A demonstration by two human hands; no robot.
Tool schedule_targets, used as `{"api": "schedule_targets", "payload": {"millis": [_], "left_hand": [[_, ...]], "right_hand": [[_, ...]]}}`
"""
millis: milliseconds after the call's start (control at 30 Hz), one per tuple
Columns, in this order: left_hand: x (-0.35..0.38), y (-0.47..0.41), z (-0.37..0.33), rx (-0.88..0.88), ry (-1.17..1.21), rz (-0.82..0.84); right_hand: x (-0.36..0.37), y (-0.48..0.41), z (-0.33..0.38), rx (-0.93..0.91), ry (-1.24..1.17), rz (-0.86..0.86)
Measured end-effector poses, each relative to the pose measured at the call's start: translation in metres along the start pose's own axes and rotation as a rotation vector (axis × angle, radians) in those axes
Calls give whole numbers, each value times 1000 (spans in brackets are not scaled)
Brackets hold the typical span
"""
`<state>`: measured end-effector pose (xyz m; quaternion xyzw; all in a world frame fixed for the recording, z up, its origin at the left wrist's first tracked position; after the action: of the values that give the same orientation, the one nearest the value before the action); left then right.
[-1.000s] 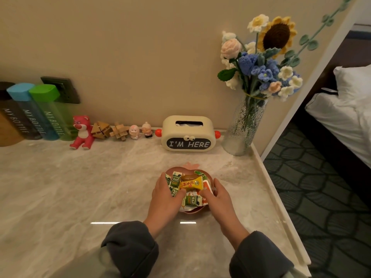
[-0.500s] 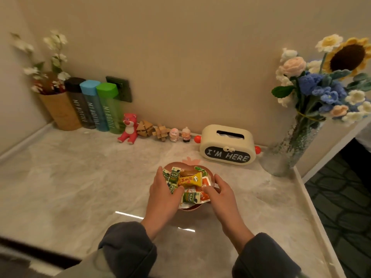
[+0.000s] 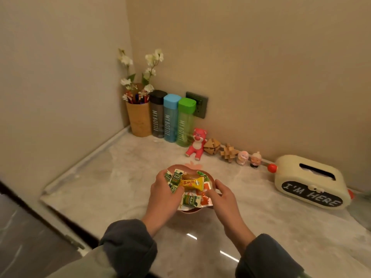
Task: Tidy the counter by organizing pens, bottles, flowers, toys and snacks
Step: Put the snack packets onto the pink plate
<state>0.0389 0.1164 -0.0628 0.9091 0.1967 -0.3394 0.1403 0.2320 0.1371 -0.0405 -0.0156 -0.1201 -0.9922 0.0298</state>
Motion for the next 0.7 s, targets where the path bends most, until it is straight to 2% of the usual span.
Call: {"api": "schedule_targets", "payload": {"millis": [367, 700], "left_hand": [[-101, -101, 84, -27, 3, 20], [-124, -173, 122, -62, 30, 107]], "right_hand": [[160, -46, -3, 15, -27, 71], [228, -90, -9, 60, -28, 86]]}}
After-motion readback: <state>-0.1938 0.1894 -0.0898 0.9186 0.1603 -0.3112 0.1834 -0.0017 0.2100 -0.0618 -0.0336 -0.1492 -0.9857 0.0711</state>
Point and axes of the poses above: each hand's wrist, its own y-axis away from the middle knuckle, its own x-axis out of the palm, z = x × y, the point moved 8 cm from there along -y, towards the middle knuckle, and after that the axes turned 15 degrees about -y, right-handed, at the moved point
